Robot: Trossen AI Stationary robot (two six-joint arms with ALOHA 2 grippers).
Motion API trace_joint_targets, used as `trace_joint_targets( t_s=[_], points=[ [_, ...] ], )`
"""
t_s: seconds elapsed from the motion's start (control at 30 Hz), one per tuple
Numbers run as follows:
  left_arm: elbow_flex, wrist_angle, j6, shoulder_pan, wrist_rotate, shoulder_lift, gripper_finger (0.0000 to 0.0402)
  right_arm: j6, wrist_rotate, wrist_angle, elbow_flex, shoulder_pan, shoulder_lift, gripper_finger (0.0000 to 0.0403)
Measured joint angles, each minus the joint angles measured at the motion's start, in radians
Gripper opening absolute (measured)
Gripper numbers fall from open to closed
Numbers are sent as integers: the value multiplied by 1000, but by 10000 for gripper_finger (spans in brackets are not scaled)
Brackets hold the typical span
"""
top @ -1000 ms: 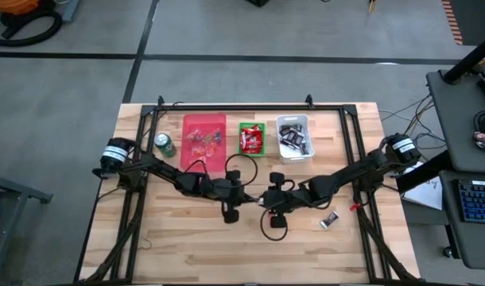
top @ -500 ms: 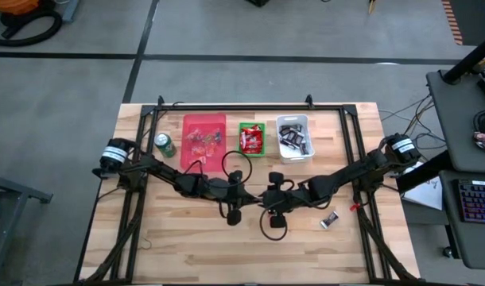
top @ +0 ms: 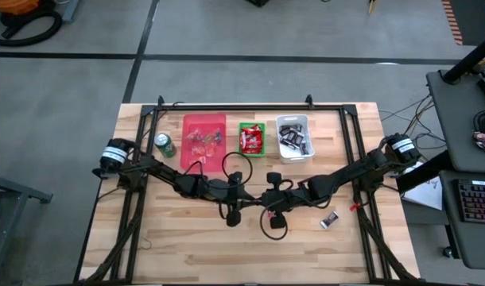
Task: Sort candy
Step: Put the brown chocolate into the white bin
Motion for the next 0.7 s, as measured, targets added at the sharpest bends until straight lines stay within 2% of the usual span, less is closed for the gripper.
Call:
trace_joint_targets(
  t_s=[0.17, 0.33, 0.43, 0.63, 0.7],
  points=[
    [0, -65, 47, 1, -4, -31, 89, 4, -4, -63, 22, -7, -10, 26],
    [0, -237, 79, 1, -12, -146, 114, 17, 2, -273, 86, -48, -13, 26],
    [0, -382, 75, 1, -64, -235, 118, 7, 8, -426, 139, -103, -18, 26],
    [-1, -610, 1, -19, -190, -397, 116, 6, 177, -761, 261, -253, -52, 31],
    [-6, -646, -24, -28, -226, -436, 116, 7, 190, -814, 289, -317, -70, 32]
  ],
)
